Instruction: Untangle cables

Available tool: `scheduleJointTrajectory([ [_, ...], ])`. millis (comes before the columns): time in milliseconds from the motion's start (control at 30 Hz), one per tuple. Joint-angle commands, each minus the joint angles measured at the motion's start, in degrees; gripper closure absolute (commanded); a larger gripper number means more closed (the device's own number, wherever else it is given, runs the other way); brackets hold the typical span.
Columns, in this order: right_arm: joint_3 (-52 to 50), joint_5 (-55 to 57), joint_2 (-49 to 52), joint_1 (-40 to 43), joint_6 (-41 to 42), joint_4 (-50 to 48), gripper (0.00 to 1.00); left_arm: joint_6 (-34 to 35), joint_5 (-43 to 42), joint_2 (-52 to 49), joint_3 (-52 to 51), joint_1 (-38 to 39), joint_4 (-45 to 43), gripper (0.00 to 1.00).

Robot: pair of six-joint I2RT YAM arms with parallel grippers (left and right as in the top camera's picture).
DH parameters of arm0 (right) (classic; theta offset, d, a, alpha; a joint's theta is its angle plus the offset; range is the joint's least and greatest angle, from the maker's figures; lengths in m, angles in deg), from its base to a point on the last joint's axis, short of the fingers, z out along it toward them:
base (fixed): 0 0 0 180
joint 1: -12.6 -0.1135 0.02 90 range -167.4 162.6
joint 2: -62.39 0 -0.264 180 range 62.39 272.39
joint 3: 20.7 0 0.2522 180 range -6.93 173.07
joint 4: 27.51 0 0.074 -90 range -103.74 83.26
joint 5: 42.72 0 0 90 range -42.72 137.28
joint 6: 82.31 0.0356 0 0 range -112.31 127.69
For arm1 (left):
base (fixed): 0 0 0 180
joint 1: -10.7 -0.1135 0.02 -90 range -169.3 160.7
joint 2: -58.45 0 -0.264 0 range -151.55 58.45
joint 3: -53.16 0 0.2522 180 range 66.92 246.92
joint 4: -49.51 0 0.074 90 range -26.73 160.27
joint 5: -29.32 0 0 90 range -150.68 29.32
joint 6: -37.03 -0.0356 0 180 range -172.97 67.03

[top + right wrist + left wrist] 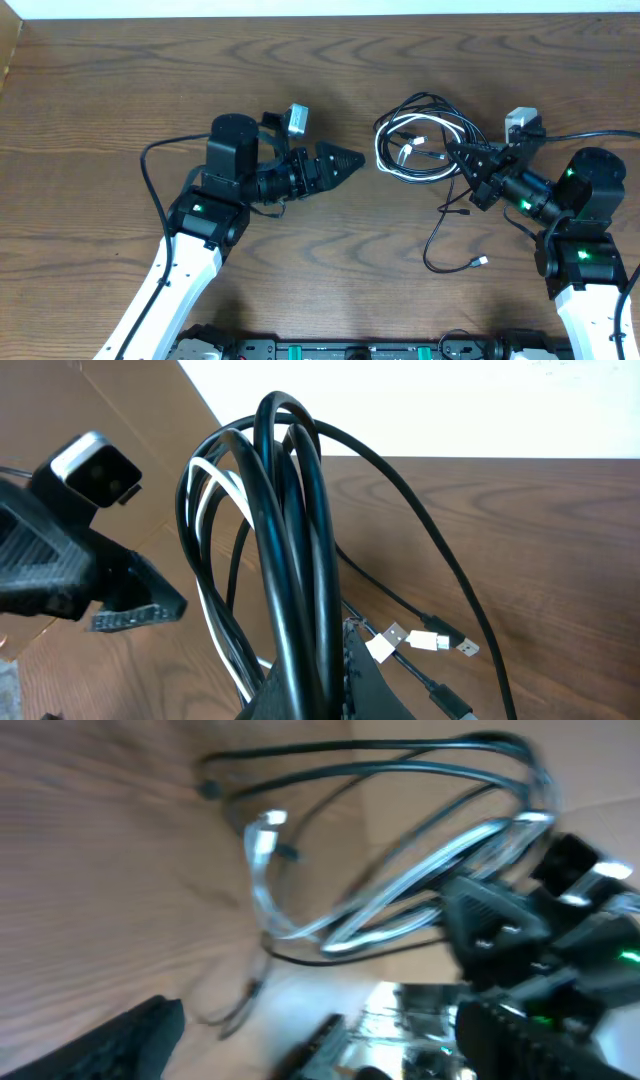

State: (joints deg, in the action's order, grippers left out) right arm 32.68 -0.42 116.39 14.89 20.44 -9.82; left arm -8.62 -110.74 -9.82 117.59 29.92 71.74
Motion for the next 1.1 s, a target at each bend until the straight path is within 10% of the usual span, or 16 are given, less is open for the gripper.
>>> scheduleJointTrajectory([
  [0,0.9,-0.2,0.0,-0.3,1.2,-0.3,0.99,-9.7,8.9,-0.2,-0.1,0.3,3.2,0.06],
  [467,0.9,-0.2,0.0,-0.3,18.9,-2.1,0.99,-16.3,26.2,-0.2,-0.1,10.9,4.1,0.02],
  [1067,0.9,-6.3,0.0,-0.4,26.0,-5.9,0.99,-13.7,23.5,-0.2,-0.1,11.0,0.3,0.02],
])
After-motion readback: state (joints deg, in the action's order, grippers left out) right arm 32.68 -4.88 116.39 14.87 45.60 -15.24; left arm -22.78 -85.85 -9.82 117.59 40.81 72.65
